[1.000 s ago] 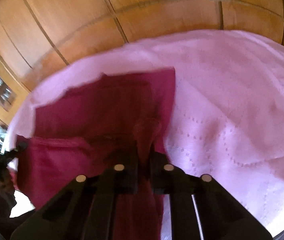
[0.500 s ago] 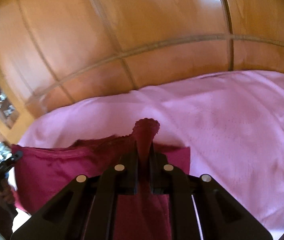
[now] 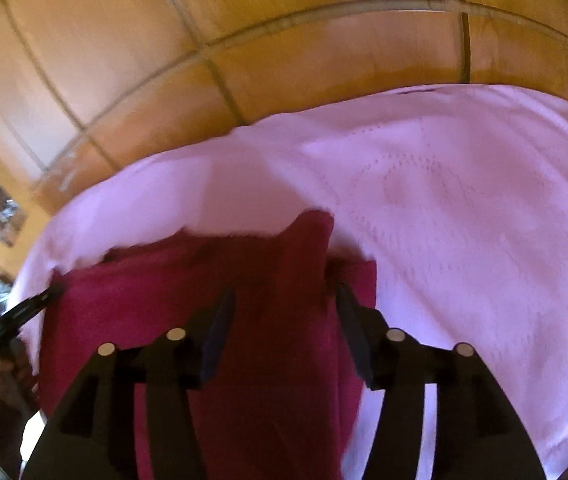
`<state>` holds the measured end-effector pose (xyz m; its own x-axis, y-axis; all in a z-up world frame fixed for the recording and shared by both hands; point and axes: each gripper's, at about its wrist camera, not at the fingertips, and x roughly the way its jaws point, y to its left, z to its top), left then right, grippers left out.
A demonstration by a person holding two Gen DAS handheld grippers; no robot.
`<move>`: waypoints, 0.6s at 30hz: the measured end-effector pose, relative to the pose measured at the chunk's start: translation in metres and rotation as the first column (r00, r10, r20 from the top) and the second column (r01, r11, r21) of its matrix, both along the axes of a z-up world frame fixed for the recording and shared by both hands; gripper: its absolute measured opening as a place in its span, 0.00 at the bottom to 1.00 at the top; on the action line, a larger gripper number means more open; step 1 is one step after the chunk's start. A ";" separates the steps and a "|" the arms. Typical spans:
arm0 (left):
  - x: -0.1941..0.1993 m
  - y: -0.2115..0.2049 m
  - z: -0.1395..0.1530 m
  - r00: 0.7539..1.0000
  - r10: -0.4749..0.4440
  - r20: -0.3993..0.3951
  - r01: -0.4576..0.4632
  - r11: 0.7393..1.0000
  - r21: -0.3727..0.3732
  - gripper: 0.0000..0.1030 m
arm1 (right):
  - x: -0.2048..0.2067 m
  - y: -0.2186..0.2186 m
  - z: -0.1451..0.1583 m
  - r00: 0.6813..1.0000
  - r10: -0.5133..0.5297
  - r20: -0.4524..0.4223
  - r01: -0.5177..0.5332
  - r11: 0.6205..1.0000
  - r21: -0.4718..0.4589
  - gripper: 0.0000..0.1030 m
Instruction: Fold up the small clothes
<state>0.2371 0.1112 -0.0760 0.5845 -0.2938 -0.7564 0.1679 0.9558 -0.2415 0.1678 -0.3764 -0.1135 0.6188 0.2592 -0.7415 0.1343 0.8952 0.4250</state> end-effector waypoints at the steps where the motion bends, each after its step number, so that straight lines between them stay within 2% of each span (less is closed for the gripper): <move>1: -0.011 0.006 0.005 1.000 0.012 0.025 -0.013 1.000 0.018 0.61 | -0.013 -0.001 0.004 1.000 0.017 0.008 -0.017 1.000 0.016 0.51; 2: -0.024 0.015 0.009 0.999 0.020 0.043 -0.021 1.000 0.015 0.67 | -0.031 -0.002 0.008 0.999 0.035 0.017 -0.036 0.999 0.032 0.51; 4: -0.045 0.029 0.012 0.999 0.014 0.039 -0.012 0.999 -0.039 0.67 | -0.058 -0.002 0.010 0.998 0.065 0.017 -0.066 0.996 0.063 0.51; 8: -0.096 0.066 0.001 0.999 -0.015 -0.029 0.009 0.981 -0.194 0.71 | -0.120 0.003 0.001 0.994 0.111 -0.012 -0.108 0.984 0.139 0.53; 12: -0.141 0.082 -0.015 0.996 -0.059 -0.072 0.038 0.964 -0.262 0.71 | -0.146 0.012 -0.019 0.993 0.102 -0.059 -0.090 0.979 0.181 0.51; 13: -0.145 0.077 -0.018 0.995 -0.068 -0.075 0.047 0.966 -0.256 0.71 | -0.147 0.014 -0.023 0.993 0.094 -0.066 -0.080 0.979 0.188 0.46; 14: -0.152 0.077 -0.022 0.994 -0.077 -0.073 0.057 0.968 -0.244 0.71 | -0.146 0.016 -0.027 0.994 0.087 -0.072 -0.072 0.979 0.189 0.31; 15: -0.158 0.075 -0.024 0.995 -0.081 -0.065 0.064 0.972 -0.224 0.68 | -0.143 0.019 -0.029 0.994 0.083 -0.074 -0.068 0.981 0.182 0.21; 16: -0.161 0.074 -0.026 0.995 -0.081 -0.059 0.068 0.977 -0.203 0.54 | -0.141 0.020 -0.027 0.994 0.083 -0.075 -0.070 0.984 0.167 0.07; 17: -0.162 0.072 -0.027 0.995 -0.082 -0.062 0.071 0.984 -0.162 0.39 | -0.136 0.018 -0.025 0.994 0.084 -0.073 -0.072 0.986 0.153 0.07; 18: -0.160 0.071 -0.027 0.994 -0.085 -0.064 0.075 0.987 -0.144 0.36 | -0.136 0.018 -0.015 0.995 0.089 -0.053 -0.081 0.987 0.139 0.07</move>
